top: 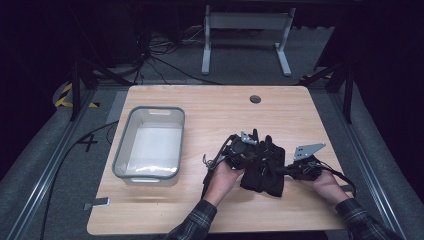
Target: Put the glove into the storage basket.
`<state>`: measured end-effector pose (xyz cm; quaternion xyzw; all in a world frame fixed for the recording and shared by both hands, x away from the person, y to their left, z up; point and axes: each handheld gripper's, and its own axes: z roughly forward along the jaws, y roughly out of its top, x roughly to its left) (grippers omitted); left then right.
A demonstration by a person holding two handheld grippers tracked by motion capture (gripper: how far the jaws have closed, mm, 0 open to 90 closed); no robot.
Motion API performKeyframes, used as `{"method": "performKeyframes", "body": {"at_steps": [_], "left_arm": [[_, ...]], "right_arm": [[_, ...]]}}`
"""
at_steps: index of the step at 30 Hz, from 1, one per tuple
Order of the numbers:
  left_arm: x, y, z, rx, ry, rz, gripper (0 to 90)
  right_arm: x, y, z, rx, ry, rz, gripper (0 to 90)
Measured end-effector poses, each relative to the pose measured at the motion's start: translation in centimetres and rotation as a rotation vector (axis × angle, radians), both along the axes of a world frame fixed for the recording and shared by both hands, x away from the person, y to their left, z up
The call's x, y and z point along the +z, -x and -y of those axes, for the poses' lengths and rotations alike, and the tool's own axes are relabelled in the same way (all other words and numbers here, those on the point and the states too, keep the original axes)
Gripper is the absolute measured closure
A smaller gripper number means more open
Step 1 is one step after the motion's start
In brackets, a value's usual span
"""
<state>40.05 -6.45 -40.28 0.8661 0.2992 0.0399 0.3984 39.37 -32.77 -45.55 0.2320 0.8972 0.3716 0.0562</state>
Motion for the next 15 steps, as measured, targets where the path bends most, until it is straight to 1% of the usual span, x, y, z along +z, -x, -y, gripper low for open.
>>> {"method": "performKeyframes", "body": {"at_steps": [2,4,5,8,10,11,13,15], "left_arm": [[0.2,-0.2,0.5,-0.008,-0.003,0.007,83.3],[0.4,-0.3,1.1,-0.016,0.003,0.012,83.3],[0.4,-0.4,1.3,-0.020,0.006,0.008,83.3],[0.4,-0.5,2.4,-0.037,0.000,0.005,83.1],[0.3,-0.5,2.7,-0.043,0.000,0.006,82.9],[0.2,-0.5,3.2,-0.050,0.001,0.006,82.7],[0.2,-0.5,3.5,-0.057,0.000,0.009,80.1],[0.4,-0.5,3.9,-0.059,0.011,0.011,79.2]], "right_arm": [[-0.1,-0.2,-0.2,0.001,-0.012,-0.005,90.0],[-0.2,-0.5,-0.3,0.001,-0.022,-0.008,90.0],[-0.1,-0.6,-0.3,0.002,-0.021,-0.014,90.0],[-0.1,-0.6,-0.8,0.006,-0.012,-0.003,90.0],[-0.1,-0.6,-1.0,0.011,-0.005,0.003,90.0],[-0.1,-0.6,-1.0,0.011,-0.004,0.003,90.0],[-0.1,-0.6,-0.9,0.011,-0.006,0.002,90.0],[0.0,-0.6,-0.9,0.012,-0.003,0.003,90.0]]}}
